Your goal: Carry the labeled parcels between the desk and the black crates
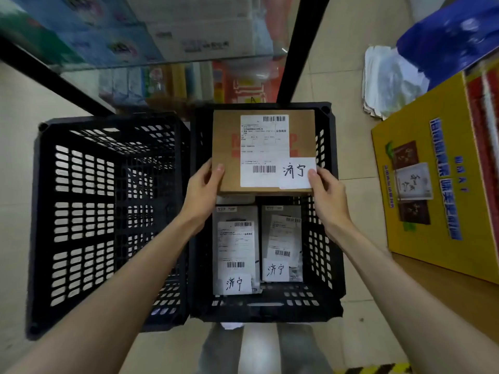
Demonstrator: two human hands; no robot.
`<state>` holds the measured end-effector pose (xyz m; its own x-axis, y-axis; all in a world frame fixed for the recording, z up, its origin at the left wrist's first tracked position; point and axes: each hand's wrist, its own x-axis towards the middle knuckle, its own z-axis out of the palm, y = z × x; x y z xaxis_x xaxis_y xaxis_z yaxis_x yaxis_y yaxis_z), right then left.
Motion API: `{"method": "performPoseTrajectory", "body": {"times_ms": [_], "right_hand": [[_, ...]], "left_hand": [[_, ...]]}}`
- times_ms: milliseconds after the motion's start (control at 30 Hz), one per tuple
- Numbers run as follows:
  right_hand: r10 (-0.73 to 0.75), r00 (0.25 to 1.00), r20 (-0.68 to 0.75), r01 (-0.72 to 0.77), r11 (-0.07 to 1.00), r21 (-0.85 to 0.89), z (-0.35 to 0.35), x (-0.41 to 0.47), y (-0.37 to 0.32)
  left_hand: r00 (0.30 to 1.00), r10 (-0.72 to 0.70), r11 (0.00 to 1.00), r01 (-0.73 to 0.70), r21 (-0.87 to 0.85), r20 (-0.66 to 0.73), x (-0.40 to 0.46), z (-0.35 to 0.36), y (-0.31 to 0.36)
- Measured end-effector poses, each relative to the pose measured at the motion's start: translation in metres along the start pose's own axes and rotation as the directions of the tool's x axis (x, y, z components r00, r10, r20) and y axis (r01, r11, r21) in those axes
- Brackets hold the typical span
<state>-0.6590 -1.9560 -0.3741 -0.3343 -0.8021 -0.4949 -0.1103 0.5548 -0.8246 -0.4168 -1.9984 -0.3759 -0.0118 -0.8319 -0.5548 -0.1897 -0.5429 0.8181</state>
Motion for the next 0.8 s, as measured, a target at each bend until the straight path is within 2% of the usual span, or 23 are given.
{"method": "performPoseTrajectory", "body": {"times_ms": [267, 500, 800], "right_hand": [[-0.005, 0.998, 0.058, 0.006, 1.000, -0.019, 0.031, 0.025, 0.002], [0.011, 1.000, 0.026, -0.011, 1.000, 0.001, 0.044, 0.034, 0.003], [0.011, 0.999, 0.038, -0.012, 1.000, 0.020, 0.026, -0.018, 0.027]], "left_hand": [[0.996, -0.039, 0.996, 0.046, 0.082, -0.081, 0.029, -0.016, -0.009], [0.993, -0.034, 0.994, 0.046, 0.102, -0.117, 0.035, -0.018, -0.012], [0.994, -0.065, 0.996, 0.069, 0.048, -0.083, -0.021, -0.015, -0.026]]}}
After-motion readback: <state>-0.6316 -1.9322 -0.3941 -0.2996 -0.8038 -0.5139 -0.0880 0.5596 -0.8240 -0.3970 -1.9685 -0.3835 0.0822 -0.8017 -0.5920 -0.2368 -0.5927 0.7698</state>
